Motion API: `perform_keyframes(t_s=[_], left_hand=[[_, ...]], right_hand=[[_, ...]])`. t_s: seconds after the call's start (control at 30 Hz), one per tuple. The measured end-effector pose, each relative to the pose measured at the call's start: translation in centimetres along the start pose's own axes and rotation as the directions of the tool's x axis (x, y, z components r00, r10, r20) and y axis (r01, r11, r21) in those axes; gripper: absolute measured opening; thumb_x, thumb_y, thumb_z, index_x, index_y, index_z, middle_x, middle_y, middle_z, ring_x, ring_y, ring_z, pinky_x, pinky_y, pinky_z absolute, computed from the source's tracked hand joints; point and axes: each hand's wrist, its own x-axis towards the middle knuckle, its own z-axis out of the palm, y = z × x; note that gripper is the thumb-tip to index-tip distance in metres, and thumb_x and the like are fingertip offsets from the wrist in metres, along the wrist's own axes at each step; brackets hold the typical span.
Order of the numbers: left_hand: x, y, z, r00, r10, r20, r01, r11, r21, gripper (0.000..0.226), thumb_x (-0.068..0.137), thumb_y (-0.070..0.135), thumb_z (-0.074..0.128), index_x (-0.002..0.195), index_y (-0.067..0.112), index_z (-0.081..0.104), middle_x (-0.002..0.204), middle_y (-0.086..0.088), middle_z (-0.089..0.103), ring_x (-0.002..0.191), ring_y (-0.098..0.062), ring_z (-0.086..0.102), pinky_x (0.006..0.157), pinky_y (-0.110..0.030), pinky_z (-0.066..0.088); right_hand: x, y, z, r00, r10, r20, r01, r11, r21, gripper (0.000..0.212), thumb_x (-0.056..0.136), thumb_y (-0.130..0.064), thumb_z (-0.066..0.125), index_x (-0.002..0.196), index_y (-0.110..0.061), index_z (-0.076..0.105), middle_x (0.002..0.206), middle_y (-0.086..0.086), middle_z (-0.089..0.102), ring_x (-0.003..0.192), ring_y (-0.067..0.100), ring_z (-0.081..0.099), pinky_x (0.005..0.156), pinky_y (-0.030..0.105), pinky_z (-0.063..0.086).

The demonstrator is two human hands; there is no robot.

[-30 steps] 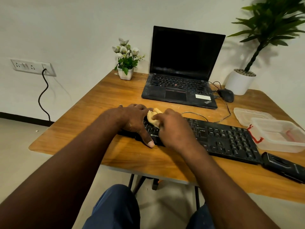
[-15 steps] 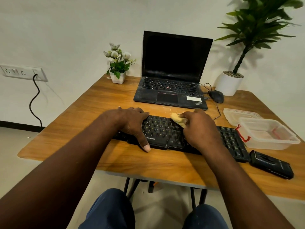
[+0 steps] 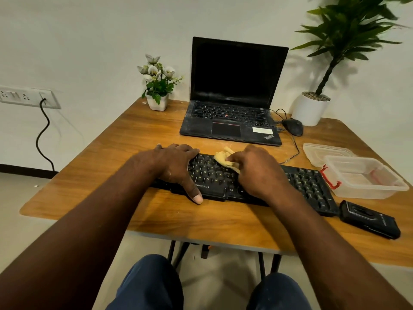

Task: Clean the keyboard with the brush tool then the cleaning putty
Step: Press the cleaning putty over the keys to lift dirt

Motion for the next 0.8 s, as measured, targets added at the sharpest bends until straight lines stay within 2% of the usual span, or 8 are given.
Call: perform_keyframes(t_s=[0.1, 0.17, 0.23, 0.33, 0.4, 0.57, 0.7, 0.8], left_hand=[[0.1, -0.1, 0.1, 1.000, 0.004, -0.005, -0.004, 1.000, 0.002, 0.158, 0.036, 0.091, 0.070, 0.165, 0.032, -0.001, 0.172, 0.009, 0.004, 0.157, -0.026, 0.007, 0.123, -0.067, 0.003], [0.1, 0.0, 0.1, 1.000, -0.003, -0.003, 0.003, 1.000, 0.000, 0.158, 0.036, 0.090, 0.071, 0.165, 0.032, 0.000, 0.172, 0.009, 0.004, 0.157, -0.026, 0.007, 0.123, -0.067, 0.004], [0.0, 0.2, 0.0, 1.000, -0.009, -0.001, 0.009, 1.000, -0.005, 0.158, 0.036, 0.089, 0.073, 0.165, 0.032, 0.000, 0.172, 0.009, 0.004, 0.158, -0.026, 0.006, 0.123, -0.067, 0.005], [-0.1, 0.4, -0.1, 1.000, -0.007, 0.008, 0.007, 1.000, -0.012, 0.160, 0.033, 0.088, 0.072, 0.165, 0.033, 0.000, 0.172, 0.009, 0.003, 0.158, -0.026, 0.005, 0.123, -0.067, 0.005], [-0.1, 0.3, 0.0, 1.000, -0.006, 0.016, 0.006, 1.000, -0.010, 0.162, 0.030, 0.088, 0.070, 0.165, 0.033, -0.001, 0.173, 0.009, 0.002, 0.158, -0.027, 0.003, 0.123, -0.067, 0.005], [0.0, -0.1, 0.1, 1.000, -0.013, 0.004, 0.013, 1.000, -0.020, 0.160, 0.034, 0.090, 0.072, 0.165, 0.033, 0.000, 0.172, 0.010, 0.002, 0.158, -0.026, 0.005, 0.123, -0.066, 0.007], [0.2, 0.1, -0.1, 1.000, -0.019, 0.011, 0.019, 1.000, 0.023, 0.162, 0.032, 0.092, 0.071, 0.165, 0.032, 0.001, 0.172, 0.008, 0.005, 0.158, -0.026, 0.007, 0.122, -0.071, 0.003], [0.5, 1.5, -0.9, 0.998, -0.054, 0.033, 0.051, 0.995, 0.089, 0.163, 0.031, 0.093, 0.071, 0.164, 0.030, 0.001, 0.173, 0.004, 0.006, 0.158, -0.029, 0.008, 0.120, -0.073, 0.000]], right_hand=[[-0.7, 2.3, -1.3, 0.991, 0.132, 0.011, -0.132, 0.991, 0.015, 0.046, 0.095, -0.014, 0.062, 0.135, -0.037, 0.066, 0.117, 0.002, 0.062, 0.104, 0.023, 0.057, 0.088, 0.043, 0.054], [-0.9, 1.8, -1.7, 0.986, 0.165, -0.032, -0.166, 0.986, -0.033, 0.048, 0.092, -0.014, 0.064, 0.136, -0.034, 0.065, 0.121, 0.004, 0.062, 0.109, 0.025, 0.057, 0.091, 0.044, 0.055], [-1.3, -0.9, -1.5, 0.996, 0.078, -0.044, -0.079, 0.997, -0.017, 0.050, 0.091, -0.016, 0.066, 0.139, -0.030, 0.062, 0.125, 0.004, 0.059, 0.116, 0.025, 0.054, 0.097, 0.044, 0.052], [-2.5, -6.1, -0.2, 0.985, -0.169, 0.023, 0.168, 0.984, 0.055, 0.048, 0.091, -0.025, 0.070, 0.138, -0.030, 0.061, 0.125, 0.000, 0.053, 0.118, 0.023, 0.048, 0.099, 0.042, 0.048], [-2.7, -7.2, 0.6, 0.975, -0.219, 0.031, 0.218, 0.975, 0.035, 0.049, 0.091, -0.032, 0.071, 0.139, -0.031, 0.060, 0.127, 0.000, 0.052, 0.119, 0.023, 0.046, 0.098, 0.041, 0.045], [-2.8, -2.3, -0.1, 1.000, -0.021, -0.018, 0.022, 0.999, 0.028, 0.045, 0.098, -0.020, 0.063, 0.139, -0.037, 0.059, 0.118, -0.001, 0.057, 0.115, 0.020, 0.050, 0.101, 0.041, 0.047], [-3.9, 2.0, -1.9, 0.990, 0.138, -0.013, -0.138, 0.990, -0.033, 0.046, 0.096, -0.017, 0.063, 0.136, -0.039, 0.063, 0.119, 0.000, 0.060, 0.109, 0.023, 0.054, 0.094, 0.045, 0.052], [-4.0, 1.5, -2.2, 0.987, 0.149, -0.068, -0.150, 0.989, -0.014, 0.049, 0.093, -0.016, 0.065, 0.138, -0.035, 0.062, 0.122, 0.001, 0.060, 0.111, 0.023, 0.055, 0.094, 0.045, 0.053]])
